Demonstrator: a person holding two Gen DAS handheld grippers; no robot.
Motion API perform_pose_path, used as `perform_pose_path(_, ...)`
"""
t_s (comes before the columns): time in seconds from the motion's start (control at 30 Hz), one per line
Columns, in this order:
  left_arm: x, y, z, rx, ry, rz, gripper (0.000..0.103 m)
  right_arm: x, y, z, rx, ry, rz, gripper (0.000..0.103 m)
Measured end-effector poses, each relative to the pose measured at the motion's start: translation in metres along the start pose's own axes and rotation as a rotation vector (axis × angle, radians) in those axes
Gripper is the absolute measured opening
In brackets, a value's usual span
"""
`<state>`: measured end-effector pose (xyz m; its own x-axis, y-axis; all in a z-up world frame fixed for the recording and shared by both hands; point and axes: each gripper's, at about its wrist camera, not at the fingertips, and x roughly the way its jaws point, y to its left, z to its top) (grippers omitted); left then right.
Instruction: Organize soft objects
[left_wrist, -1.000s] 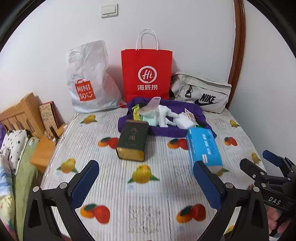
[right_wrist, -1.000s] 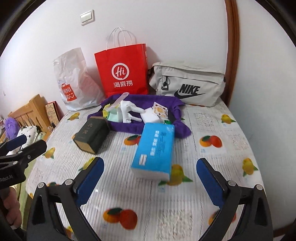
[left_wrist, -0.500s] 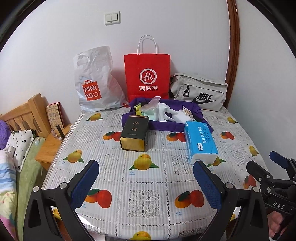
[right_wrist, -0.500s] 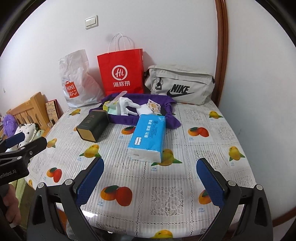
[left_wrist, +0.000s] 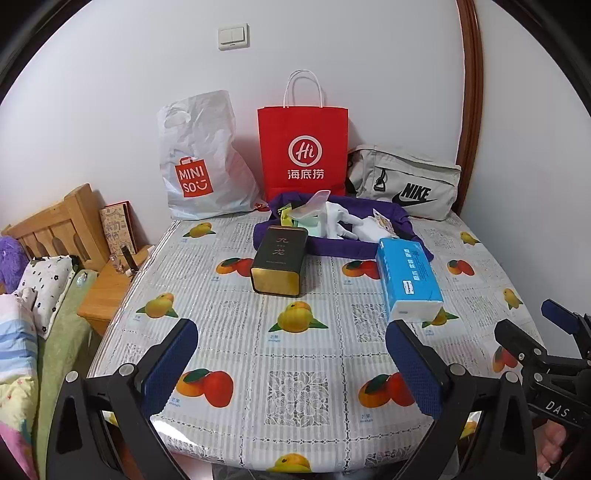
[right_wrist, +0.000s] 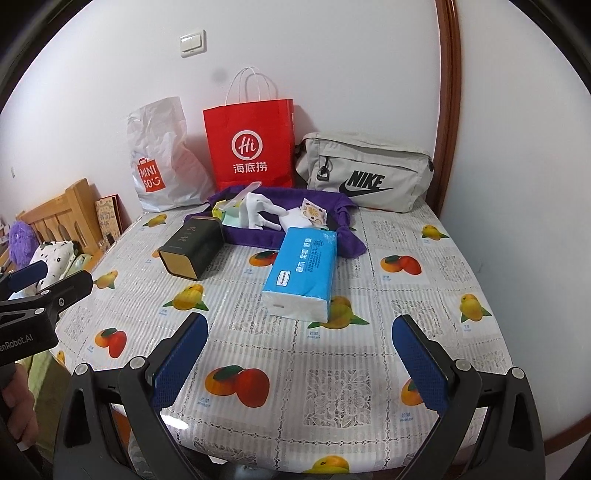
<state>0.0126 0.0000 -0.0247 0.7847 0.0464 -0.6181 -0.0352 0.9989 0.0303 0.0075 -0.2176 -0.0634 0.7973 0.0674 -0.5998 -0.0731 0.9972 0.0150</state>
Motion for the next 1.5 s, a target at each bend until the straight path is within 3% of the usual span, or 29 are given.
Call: perform_pose_path(1.5,-0.0048,-0.0025,-0.0006,0.006,-0.011,0.007,0.103,-0.0033,-0.0015,-0.0008,-0.011,-0.009,-0.001,0.099)
